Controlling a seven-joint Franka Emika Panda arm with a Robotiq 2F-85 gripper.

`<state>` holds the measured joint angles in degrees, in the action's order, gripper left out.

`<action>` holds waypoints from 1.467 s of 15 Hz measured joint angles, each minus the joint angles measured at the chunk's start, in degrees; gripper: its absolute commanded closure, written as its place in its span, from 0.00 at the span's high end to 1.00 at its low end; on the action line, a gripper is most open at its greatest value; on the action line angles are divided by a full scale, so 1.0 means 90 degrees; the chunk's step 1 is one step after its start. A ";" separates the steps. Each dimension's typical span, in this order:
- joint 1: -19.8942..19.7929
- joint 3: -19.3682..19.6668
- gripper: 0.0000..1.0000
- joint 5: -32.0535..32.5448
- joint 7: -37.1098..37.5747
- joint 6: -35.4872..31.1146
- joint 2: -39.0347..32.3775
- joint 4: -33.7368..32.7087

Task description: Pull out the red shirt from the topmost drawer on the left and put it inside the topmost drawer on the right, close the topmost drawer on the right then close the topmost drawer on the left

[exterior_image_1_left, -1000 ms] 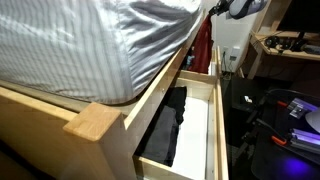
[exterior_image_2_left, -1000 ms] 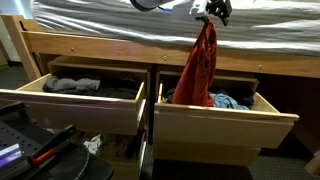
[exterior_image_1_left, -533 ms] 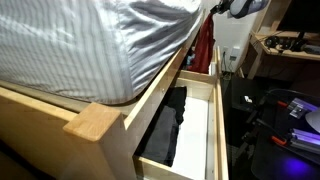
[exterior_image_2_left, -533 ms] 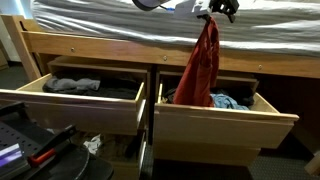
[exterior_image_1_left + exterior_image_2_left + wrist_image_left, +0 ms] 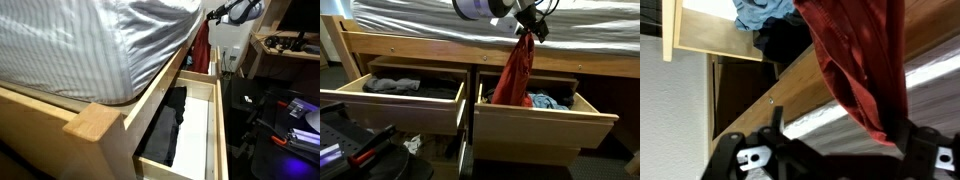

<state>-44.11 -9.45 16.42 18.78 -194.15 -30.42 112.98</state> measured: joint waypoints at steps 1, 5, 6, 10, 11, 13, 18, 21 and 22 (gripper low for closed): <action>-0.0014 -0.0010 1.00 0.0000 0.0011 0.0000 -0.0039 -0.0040; -0.0837 -0.1089 1.00 0.0632 0.0220 0.0559 -0.0043 -0.0018; -0.1220 -0.1579 1.00 0.0746 0.0360 0.0741 -0.0043 0.0019; -0.2669 -0.3249 1.00 0.0681 0.0445 0.1395 -0.0036 0.0133; -0.2653 -0.3199 1.00 0.0681 0.0445 0.1387 -0.0024 0.0129; -0.2532 -0.3116 1.00 0.0680 0.0450 0.1382 -0.0050 0.0132; -0.2485 -0.3141 1.00 0.0677 0.0452 0.1584 -0.0078 0.0139; -0.2016 -0.2720 1.00 -0.0302 -0.0209 0.2261 -0.0342 0.0242; -0.1633 -0.2254 1.00 -0.0758 -0.0513 0.2382 -0.0456 0.0269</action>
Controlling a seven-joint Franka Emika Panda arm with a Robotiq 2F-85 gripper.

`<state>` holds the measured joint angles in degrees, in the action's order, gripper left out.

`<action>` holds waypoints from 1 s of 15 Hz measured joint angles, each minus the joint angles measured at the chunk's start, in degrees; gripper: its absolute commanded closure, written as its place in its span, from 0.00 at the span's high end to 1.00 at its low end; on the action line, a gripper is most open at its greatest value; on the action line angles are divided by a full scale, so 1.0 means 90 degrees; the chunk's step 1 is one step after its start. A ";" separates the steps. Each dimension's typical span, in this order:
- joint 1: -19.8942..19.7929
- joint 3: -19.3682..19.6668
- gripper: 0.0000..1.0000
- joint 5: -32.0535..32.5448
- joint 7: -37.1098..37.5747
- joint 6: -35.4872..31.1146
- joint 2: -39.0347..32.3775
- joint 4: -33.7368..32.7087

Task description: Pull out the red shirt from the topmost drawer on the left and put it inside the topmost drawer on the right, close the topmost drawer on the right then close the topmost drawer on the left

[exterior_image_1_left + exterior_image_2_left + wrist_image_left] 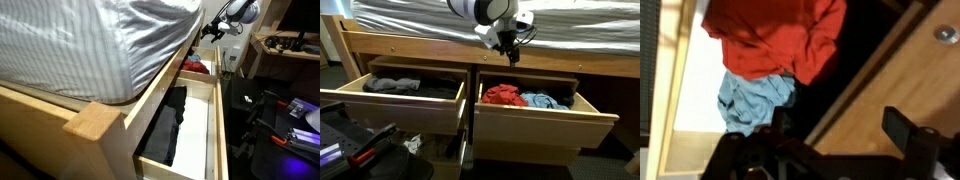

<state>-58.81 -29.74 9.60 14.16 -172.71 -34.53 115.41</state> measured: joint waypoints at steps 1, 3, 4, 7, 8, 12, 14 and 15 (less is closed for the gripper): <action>0.0350 0.0433 1.00 -0.0373 -0.0239 0.0112 -0.0140 0.0013; 0.0934 0.1217 1.00 -0.0970 -0.0497 0.0390 -0.0437 -0.0006; 0.1128 0.1475 1.00 -0.1131 -0.0547 0.0477 -0.0562 -0.0038; 0.1239 0.1604 1.00 -0.1186 -0.0550 0.0517 -0.0680 -0.0116; 0.1244 0.1604 1.00 -0.1187 -0.0550 0.0530 -0.0679 -0.0144; 0.1977 0.2387 1.00 -0.1745 -0.0581 0.0610 -0.0504 -0.0147; 0.2751 0.3348 1.00 -0.1635 -0.0055 0.1031 -0.0112 -0.0071; 0.3153 0.3847 1.00 -0.1579 0.0192 0.1350 0.0148 0.0011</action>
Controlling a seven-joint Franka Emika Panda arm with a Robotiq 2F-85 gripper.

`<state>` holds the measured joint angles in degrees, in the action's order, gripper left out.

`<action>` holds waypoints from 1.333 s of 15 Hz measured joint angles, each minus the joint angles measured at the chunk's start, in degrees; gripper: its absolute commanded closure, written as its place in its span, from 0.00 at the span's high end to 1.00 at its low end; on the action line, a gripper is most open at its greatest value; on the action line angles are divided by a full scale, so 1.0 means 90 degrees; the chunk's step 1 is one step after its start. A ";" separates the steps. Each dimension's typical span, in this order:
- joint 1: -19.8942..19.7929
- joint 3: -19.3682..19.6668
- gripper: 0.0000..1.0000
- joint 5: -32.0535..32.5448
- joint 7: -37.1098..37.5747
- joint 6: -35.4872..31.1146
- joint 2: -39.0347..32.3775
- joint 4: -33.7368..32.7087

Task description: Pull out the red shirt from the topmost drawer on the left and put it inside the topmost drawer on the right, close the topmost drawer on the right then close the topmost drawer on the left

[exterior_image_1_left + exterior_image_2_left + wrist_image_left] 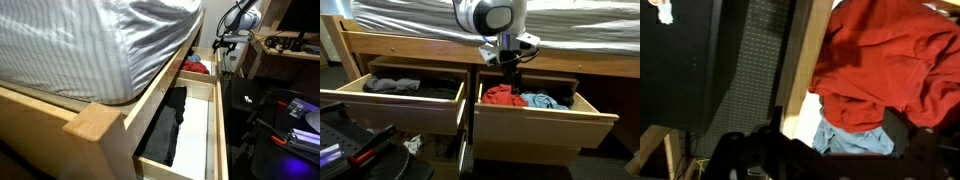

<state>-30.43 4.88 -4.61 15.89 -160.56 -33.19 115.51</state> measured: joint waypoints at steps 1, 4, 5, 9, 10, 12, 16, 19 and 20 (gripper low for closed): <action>0.0418 0.0514 1.00 0.0017 0.0126 0.0381 0.0277 0.0100; 0.1149 0.1402 1.00 0.0261 0.0357 0.1189 0.0899 0.0398; 0.1178 0.1434 1.00 0.0280 0.0369 0.1202 0.0967 0.0467; 0.1321 0.1540 1.00 0.0308 0.0512 0.1183 0.0771 0.0517; 0.1456 0.1694 1.00 0.0399 0.0777 0.1134 0.0615 0.0516; 0.1654 0.1977 1.00 0.0451 0.1250 0.0938 0.0225 0.0521; 0.1744 0.2136 1.00 0.0415 0.1519 0.0697 -0.0197 0.0480; 0.1770 0.2139 1.00 0.0406 0.1519 0.0699 -0.0147 0.0446; 0.1771 0.2133 1.00 0.0373 0.1488 0.0710 -0.0162 0.0445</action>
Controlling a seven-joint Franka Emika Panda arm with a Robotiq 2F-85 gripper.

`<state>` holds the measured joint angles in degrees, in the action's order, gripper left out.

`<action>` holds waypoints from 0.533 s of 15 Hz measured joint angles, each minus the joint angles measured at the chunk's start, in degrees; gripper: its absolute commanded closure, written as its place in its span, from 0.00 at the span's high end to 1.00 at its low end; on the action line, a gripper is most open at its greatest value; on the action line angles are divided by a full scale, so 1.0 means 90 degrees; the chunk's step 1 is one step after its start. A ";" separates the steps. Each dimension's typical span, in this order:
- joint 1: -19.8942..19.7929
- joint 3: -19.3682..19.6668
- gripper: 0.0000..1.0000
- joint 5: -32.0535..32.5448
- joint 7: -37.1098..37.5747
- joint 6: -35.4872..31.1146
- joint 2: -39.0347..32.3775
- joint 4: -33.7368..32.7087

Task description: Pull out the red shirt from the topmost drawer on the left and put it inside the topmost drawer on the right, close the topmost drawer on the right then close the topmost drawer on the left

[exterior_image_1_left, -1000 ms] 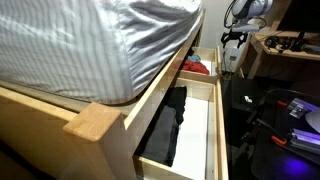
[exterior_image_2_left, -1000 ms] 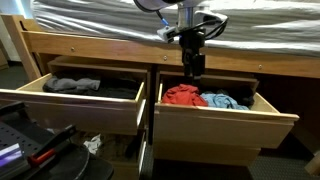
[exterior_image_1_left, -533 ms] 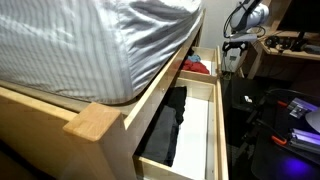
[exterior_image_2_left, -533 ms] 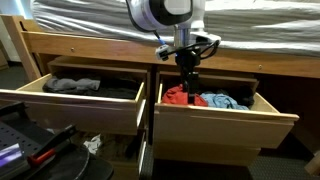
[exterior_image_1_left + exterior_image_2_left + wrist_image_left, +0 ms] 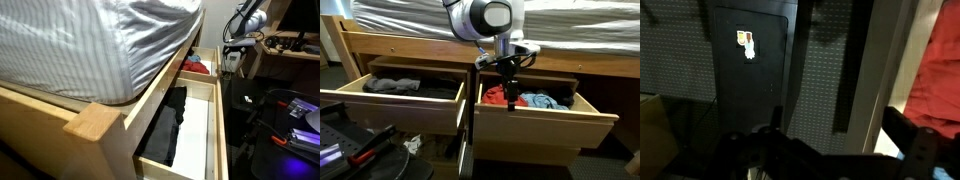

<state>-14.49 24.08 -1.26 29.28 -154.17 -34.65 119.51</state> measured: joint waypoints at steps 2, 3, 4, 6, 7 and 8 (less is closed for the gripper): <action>-0.0005 -0.0041 1.00 -0.0046 -0.0122 0.0226 -0.0098 -0.0016; -0.0006 -0.0072 1.00 -0.0065 -0.0174 0.0356 -0.0177 -0.0037; -0.0006 -0.0098 1.00 -0.0072 -0.0187 0.0468 -0.0280 -0.0070; 0.0001 -0.0108 1.00 -0.0082 -0.0178 0.0528 -0.0457 -0.0136; 0.0006 -0.0105 1.00 -0.0082 -0.0177 0.0527 -0.0471 -0.0140; 0.0008 -0.0100 1.00 -0.0082 -0.0177 0.0527 -0.0467 -0.0143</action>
<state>-14.42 23.18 -2.00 27.69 -149.43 -38.86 118.22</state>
